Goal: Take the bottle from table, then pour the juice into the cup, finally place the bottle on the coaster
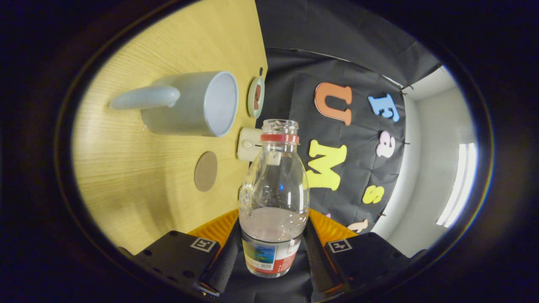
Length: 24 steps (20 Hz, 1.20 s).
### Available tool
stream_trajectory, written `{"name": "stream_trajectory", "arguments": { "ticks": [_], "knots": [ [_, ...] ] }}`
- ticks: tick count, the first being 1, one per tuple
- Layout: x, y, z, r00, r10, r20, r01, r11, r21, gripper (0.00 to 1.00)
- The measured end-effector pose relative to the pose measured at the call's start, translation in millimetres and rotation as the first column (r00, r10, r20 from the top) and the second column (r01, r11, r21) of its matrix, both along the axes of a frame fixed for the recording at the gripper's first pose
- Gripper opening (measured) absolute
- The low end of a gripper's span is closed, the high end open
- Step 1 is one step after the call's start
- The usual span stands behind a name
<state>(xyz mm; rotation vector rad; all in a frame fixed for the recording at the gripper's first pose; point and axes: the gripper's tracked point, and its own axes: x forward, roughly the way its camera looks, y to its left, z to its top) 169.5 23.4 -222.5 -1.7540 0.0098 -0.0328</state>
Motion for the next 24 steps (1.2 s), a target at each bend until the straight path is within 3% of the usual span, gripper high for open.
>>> {"name": "stream_trajectory", "arguments": {
  "ticks": [24],
  "knots": [
    [-3, -7, 18, 0.999, -0.01, 0.047, 0.018, 0.987, -0.157, 0.81]
  ]
}}
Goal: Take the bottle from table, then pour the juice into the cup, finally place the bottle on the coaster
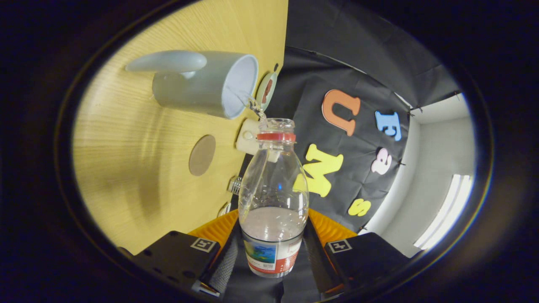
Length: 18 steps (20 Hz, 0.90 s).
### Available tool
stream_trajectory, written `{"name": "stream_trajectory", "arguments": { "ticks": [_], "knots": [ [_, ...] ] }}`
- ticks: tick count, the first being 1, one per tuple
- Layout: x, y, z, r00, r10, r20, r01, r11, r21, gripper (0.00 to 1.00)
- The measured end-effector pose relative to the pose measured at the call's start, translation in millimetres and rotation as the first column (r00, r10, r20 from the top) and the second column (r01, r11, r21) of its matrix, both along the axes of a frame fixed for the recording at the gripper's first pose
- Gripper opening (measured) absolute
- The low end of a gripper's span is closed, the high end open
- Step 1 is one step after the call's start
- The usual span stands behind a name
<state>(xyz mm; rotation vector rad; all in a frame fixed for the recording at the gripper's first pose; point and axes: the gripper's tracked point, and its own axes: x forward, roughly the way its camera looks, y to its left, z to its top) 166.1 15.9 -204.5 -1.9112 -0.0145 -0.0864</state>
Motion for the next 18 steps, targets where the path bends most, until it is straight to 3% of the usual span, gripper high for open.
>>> {"name": "stream_trajectory", "arguments": {
  "ticks": [18],
  "knots": [
    [0, 10, 46, 0.999, 0.009, 0.035, -0.006, 0.996, -0.087, 0.81]
  ]
}}
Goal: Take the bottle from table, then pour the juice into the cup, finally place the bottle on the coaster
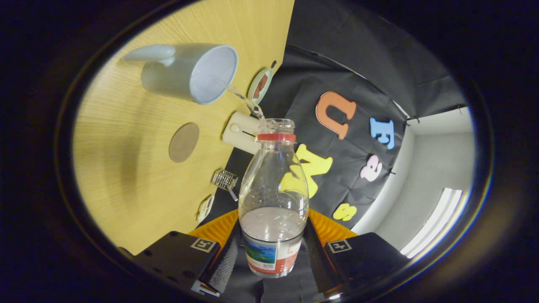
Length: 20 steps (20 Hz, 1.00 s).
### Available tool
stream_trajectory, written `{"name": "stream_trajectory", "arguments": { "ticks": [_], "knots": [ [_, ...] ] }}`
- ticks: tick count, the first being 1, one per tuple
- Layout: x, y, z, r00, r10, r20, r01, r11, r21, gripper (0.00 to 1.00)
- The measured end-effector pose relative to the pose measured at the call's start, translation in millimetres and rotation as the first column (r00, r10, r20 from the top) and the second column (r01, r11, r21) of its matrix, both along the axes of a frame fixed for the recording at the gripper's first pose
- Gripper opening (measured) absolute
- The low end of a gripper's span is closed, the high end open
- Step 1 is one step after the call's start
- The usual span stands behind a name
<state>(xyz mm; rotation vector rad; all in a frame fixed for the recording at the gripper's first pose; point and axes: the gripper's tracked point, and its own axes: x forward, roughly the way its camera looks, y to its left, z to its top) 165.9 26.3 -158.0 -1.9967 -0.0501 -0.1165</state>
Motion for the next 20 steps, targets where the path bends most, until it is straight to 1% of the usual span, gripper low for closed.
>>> {"name": "stream_trajectory", "arguments": {
  "ticks": [10, 14, 18, 20],
  "knots": [
    [2, 5, 1, 1.0, -0.003, -0.001, 0.003, 0.997, -0.071, 0.81],
    [3, 11, 6, 1.0, 0.001, 0.018, 0.001, 0.992, -0.124, 0.81],
    [2, 14, 7, 1.0, 0.006, 0.02, -0.003, 0.989, -0.151, 0.81],
    [2, 16, 11, 0.999, 0.01, 0.034, -0.004, 0.982, -0.187, 0.81]
  ]
}}
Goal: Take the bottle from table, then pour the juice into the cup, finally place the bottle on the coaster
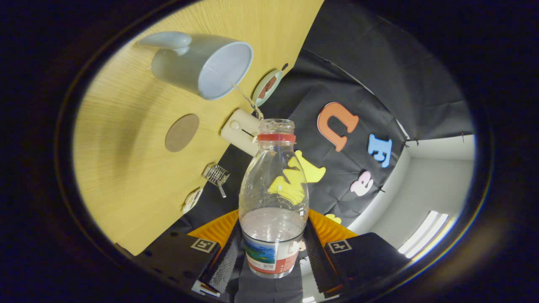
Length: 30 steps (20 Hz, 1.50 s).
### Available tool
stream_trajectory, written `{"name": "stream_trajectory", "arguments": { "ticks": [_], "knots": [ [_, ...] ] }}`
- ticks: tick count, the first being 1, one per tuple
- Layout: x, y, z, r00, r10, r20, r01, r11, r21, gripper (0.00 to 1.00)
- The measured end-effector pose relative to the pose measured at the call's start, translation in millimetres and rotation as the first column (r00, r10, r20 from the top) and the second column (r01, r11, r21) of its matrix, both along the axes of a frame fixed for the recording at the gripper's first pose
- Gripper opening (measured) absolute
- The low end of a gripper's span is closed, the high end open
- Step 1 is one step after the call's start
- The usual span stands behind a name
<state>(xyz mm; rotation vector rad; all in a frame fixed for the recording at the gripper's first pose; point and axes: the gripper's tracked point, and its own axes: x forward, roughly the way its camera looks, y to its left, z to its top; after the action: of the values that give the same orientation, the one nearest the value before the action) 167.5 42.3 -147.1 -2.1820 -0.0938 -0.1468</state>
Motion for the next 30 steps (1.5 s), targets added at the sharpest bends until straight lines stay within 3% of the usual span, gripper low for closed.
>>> {"name": "stream_trajectory", "arguments": {
  "ticks": [15, 30],
  "knots": [
    [-6, 24, 8, 0.993, 0.072, 0.095, -0.059, 0.989, -0.139, 0.8],
    [-8, 41, 3, 0.99, 0.102, 0.097, -0.089, 0.987, -0.132, 0.8]
  ]
}}
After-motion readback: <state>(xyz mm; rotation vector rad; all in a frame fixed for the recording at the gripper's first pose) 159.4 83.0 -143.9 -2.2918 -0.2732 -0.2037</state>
